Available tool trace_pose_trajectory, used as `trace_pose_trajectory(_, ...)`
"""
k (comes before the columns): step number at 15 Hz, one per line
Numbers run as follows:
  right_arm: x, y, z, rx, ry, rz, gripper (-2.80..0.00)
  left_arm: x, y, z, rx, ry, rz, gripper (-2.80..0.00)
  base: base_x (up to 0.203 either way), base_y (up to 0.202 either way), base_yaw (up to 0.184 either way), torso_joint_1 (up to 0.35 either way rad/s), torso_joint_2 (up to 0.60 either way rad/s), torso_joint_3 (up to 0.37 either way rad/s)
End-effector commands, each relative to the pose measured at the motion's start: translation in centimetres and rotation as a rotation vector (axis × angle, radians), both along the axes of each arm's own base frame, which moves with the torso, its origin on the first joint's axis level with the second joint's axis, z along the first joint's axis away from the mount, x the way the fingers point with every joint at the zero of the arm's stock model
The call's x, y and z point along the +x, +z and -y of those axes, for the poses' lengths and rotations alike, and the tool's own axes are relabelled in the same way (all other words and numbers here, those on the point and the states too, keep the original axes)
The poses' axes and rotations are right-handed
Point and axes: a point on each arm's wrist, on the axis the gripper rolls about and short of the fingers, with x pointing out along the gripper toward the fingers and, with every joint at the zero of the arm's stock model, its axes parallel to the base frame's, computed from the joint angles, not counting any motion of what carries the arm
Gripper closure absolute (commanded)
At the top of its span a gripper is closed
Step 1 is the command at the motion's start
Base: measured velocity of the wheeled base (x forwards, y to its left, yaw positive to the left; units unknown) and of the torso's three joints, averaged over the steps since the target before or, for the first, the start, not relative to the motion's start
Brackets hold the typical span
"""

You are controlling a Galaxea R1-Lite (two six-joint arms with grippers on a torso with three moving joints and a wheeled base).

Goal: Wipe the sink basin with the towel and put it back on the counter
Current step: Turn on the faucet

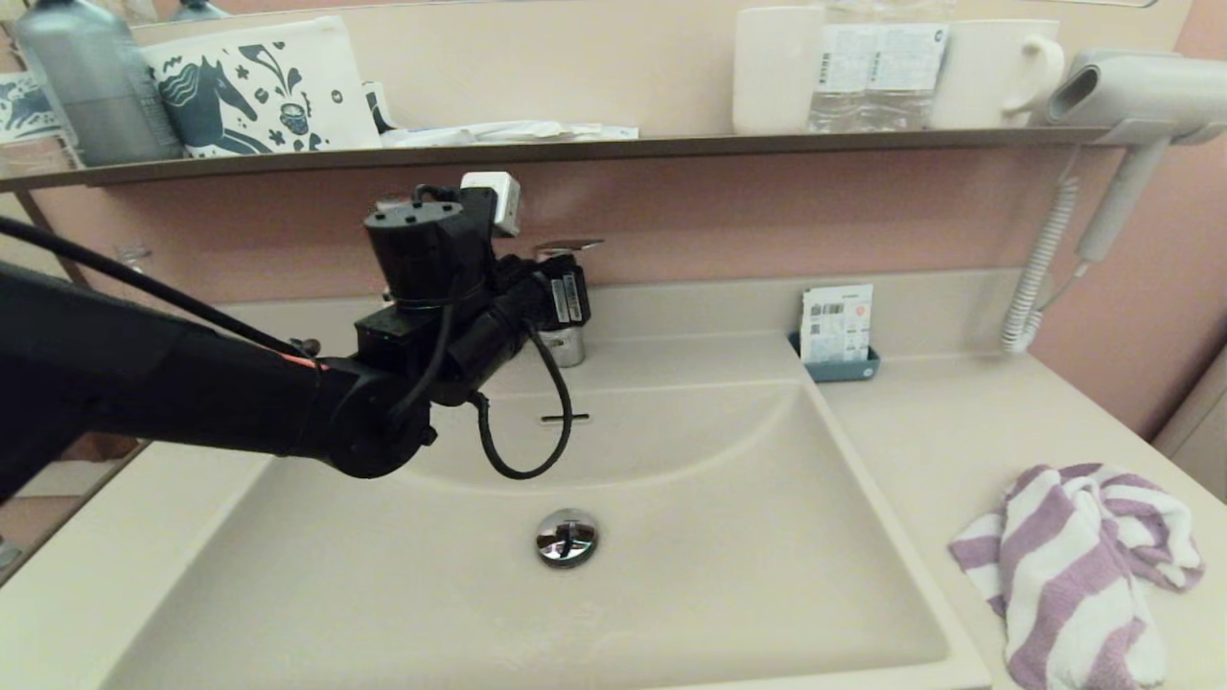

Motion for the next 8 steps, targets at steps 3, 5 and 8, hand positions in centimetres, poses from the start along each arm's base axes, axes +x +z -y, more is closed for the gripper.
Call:
trace_pose_trajectory(3, 0.0, 0.0, 0.0, 0.000, 0.000, 0.000, 0.00, 0.8, -0.1, 0.5, -0.006, 0.001, 0.012, 0.00, 0.000, 0.000, 0.000, 0.000, 0.00, 0.000)
trace_pose_trajectory(5, 0.0, 0.0, 0.0, 0.000, 0.000, 0.000, 0.00, 1.5, 1.0, 0.8, -0.023, -0.003, 0.050, 0.00, 0.000, 0.000, 0.000, 0.000, 0.00, 0.000)
trace_pose_trajectory(8, 0.0, 0.0, 0.0, 0.000, 0.000, 0.000, 0.00, 2.0, 1.6, 0.6, -0.033, 0.007, 0.072, 0.00, 0.000, 0.000, 0.000, 0.000, 0.00, 0.000)
